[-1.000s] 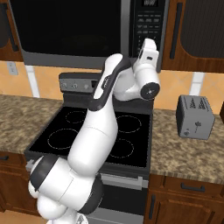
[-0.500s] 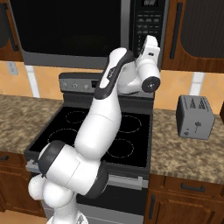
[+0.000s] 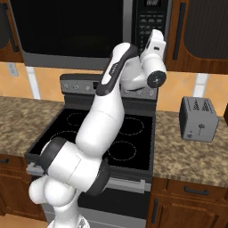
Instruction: Open the microwave, place the bowl with waffle inside the microwave, then close the microwave door and turn it on.
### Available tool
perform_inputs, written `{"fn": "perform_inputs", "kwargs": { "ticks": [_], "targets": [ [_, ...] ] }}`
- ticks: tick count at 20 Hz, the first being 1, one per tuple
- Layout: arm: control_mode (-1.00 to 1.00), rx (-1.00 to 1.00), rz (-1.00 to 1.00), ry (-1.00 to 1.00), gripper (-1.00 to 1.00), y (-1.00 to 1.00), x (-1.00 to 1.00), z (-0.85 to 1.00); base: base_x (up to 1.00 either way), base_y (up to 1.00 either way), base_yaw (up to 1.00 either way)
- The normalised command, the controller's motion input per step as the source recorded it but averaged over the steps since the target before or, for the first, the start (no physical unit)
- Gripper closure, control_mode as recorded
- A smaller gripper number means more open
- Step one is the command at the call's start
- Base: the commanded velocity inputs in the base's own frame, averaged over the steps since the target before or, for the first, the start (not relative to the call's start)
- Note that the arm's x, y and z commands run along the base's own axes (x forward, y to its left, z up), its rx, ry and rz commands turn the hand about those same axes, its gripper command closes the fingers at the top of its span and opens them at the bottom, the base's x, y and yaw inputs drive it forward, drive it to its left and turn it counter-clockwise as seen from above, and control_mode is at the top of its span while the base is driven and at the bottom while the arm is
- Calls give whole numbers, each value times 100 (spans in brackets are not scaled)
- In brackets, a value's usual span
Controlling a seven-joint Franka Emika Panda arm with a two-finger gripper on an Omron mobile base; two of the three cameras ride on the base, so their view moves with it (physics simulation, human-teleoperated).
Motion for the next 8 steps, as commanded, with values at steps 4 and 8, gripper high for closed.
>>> {"fn": "perform_inputs", "kwargs": {
  "ticks": [4, 8],
  "targets": [
    [-100, 0, 0, 0, 100, -4, -51, -2, 0, 0, 0],
    [-100, 0, 0, 0, 100, -13, -100, 0, 0, 0, 0]
  ]
}}
